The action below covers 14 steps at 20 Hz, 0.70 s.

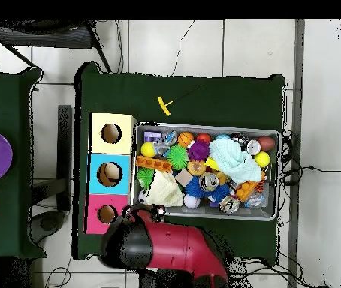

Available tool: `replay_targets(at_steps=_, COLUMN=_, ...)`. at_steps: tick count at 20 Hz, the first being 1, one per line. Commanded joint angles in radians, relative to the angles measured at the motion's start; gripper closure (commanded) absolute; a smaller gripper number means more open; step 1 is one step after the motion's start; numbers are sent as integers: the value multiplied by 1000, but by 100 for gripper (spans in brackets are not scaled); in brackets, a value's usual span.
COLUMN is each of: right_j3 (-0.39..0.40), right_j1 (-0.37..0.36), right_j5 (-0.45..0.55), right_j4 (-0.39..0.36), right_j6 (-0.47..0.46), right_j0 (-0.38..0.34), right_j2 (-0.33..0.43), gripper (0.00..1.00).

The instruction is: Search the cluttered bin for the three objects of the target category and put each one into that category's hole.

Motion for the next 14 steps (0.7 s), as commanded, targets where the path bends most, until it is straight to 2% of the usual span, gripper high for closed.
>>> replay_targets(at_steps=1, right_j3=-133, right_j1=116, right_j5=-50, right_j4=-74, right_j6=77, right_j0=-72, right_j2=-1, gripper=0)
replay_targets(at_steps=10, right_j3=-180, right_j1=123, right_j5=-49, right_j4=-108, right_j6=77, right_j0=-112, right_j2=2, gripper=0)
replay_targets(at_steps=14, right_j3=-209, right_j1=146, right_j5=-71, right_j4=-105, right_j6=79, right_j0=-150, right_j2=21, gripper=0)
